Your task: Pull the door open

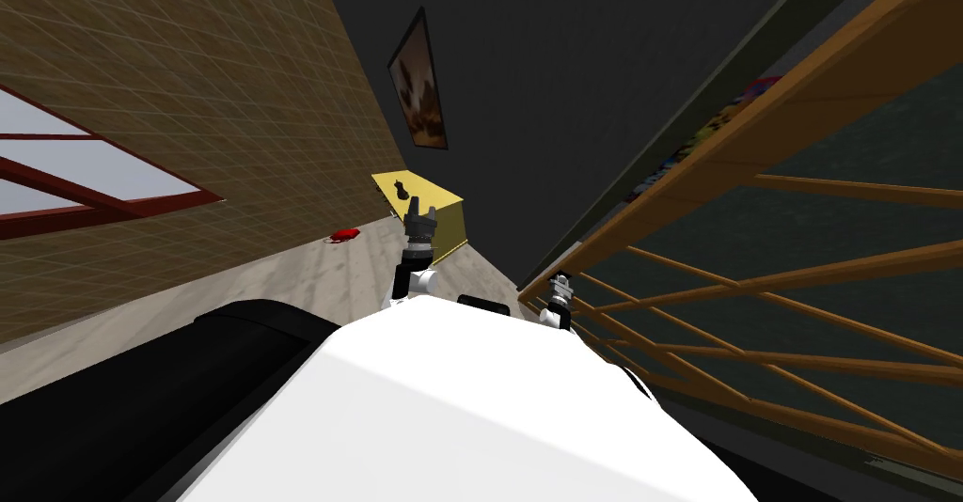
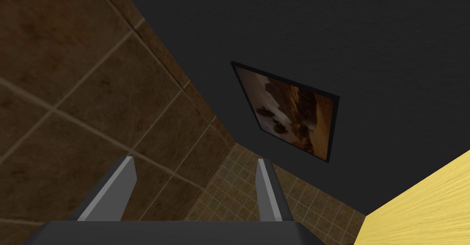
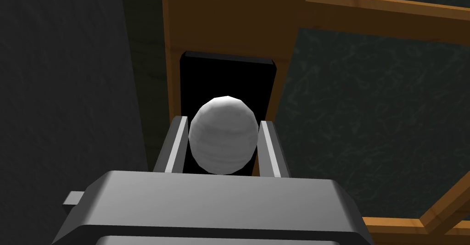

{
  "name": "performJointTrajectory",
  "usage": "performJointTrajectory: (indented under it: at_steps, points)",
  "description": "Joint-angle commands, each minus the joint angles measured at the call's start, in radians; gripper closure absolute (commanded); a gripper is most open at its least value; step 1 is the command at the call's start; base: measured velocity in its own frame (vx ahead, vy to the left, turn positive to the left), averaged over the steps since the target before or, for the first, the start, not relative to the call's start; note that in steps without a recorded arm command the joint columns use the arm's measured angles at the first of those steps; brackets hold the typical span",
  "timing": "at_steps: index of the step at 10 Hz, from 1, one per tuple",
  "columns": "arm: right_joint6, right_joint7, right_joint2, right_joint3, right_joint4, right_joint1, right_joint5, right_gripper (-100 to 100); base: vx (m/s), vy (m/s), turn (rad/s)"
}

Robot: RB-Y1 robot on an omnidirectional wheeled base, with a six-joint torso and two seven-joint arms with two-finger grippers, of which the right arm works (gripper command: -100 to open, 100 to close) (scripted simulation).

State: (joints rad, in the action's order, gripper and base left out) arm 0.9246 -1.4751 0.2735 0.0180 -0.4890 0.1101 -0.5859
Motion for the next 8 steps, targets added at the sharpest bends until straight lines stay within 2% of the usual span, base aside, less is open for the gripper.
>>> performJointTrajectory:
  at_steps: [1, 5, 8]
  points:
    - [0.000, -0.019, 0.006, 0.019, -0.006, -0.003, 0.011, 100, -0.117, -0.041, 0.087]
    - [-0.001, -0.056, 0.019, 0.055, -0.017, -0.008, 0.033, 100, -0.208, -0.003, 0.075]
    - [-0.002, -0.102, 0.034, 0.100, -0.030, -0.014, 0.059, 100, -0.276, -0.026, 0.106]
